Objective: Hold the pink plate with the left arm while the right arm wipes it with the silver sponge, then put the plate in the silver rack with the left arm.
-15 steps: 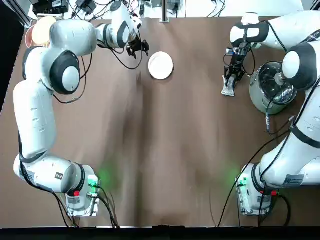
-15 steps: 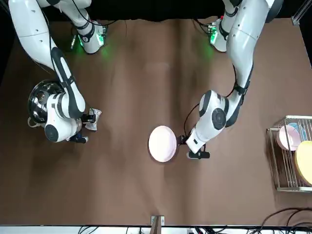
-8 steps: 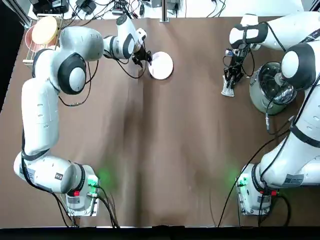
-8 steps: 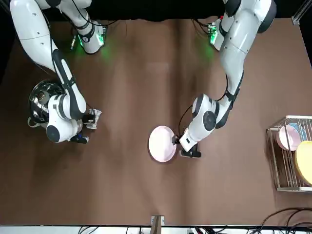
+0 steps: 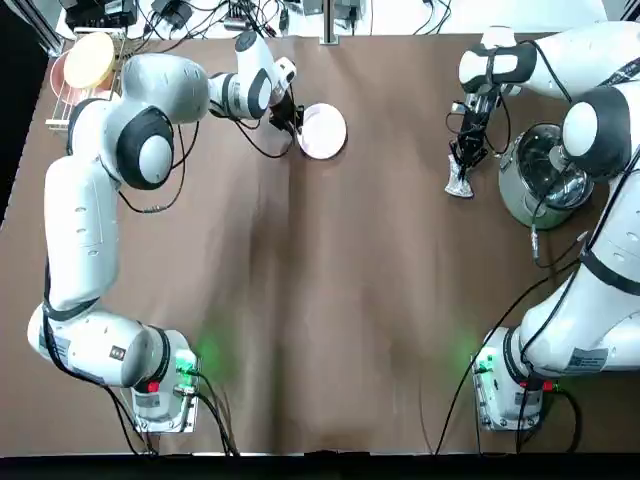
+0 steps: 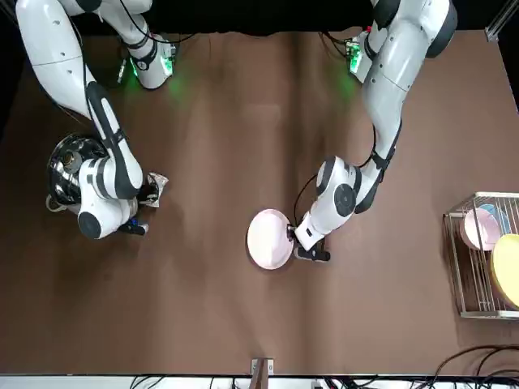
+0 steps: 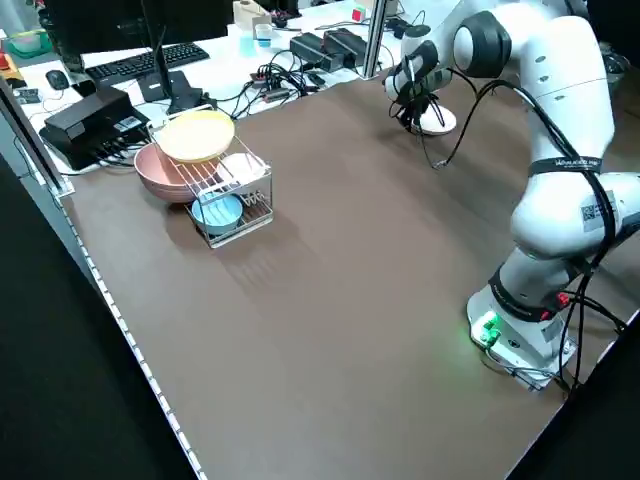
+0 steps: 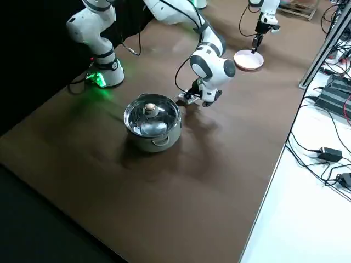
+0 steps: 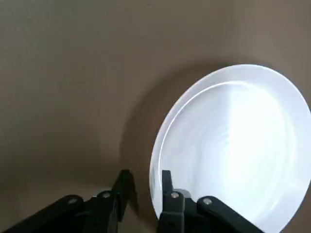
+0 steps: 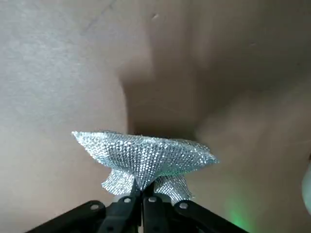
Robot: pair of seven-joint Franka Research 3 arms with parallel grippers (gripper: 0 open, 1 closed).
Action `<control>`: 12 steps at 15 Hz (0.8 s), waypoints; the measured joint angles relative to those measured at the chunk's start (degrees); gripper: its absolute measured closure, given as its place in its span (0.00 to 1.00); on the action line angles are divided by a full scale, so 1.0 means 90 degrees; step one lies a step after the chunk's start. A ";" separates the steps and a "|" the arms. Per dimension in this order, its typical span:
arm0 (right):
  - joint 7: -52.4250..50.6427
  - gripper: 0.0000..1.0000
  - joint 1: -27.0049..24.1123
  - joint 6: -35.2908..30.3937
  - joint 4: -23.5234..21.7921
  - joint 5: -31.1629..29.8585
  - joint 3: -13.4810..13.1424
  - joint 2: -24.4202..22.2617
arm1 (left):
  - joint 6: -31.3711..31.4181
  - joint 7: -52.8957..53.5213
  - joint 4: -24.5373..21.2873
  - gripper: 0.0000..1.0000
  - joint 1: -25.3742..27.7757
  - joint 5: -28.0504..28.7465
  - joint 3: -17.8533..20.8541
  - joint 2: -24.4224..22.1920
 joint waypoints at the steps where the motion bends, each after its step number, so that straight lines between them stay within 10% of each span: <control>1: 0.0034 0.97 0.0005 -0.0072 0.0074 0.0001 0.0008 -0.0002 | 0.0000 0.0000 0.0000 0.66 -0.0010 0.0000 -0.0003 0.0000; 12: 0.0809 0.97 0.0195 -0.0471 0.0810 0.1118 0.0205 -0.0468 | 0.0058 -0.0051 -0.0001 0.95 -0.0116 -0.0003 -0.0019 0.0003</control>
